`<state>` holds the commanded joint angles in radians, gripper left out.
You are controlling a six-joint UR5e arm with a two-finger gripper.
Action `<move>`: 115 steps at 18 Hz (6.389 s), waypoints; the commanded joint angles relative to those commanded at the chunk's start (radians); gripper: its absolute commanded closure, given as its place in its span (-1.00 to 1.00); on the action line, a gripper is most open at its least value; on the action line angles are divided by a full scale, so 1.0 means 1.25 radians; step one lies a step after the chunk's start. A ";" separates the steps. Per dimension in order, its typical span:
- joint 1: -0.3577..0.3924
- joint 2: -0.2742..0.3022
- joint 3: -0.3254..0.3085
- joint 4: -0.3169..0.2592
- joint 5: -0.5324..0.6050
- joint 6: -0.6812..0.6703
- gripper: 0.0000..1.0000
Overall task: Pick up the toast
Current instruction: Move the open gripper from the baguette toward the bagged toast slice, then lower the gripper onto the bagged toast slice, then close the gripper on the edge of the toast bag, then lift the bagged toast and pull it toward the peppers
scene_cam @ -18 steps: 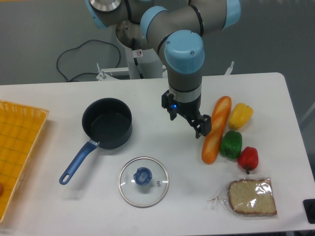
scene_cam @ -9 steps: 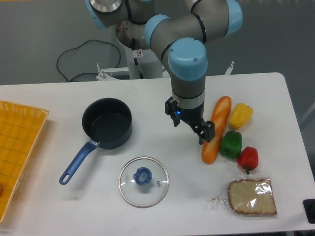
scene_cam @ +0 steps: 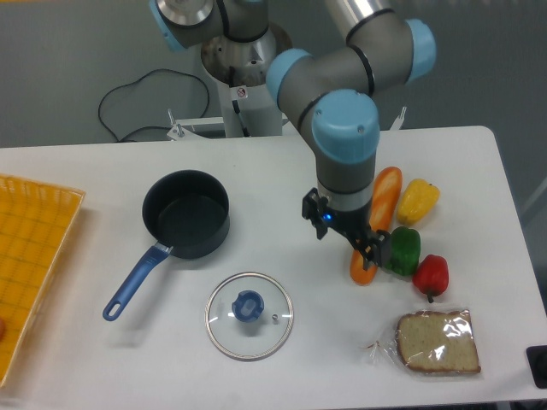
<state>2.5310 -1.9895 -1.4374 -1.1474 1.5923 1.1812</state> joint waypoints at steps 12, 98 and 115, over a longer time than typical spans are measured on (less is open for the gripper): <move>0.018 -0.106 0.092 0.002 -0.031 0.005 -1.00; 0.020 -0.317 0.151 0.184 -0.068 0.010 0.48; 0.009 -0.258 0.122 0.182 -0.076 0.009 1.00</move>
<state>2.5418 -2.3118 -1.2854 -0.9204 1.4972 1.1919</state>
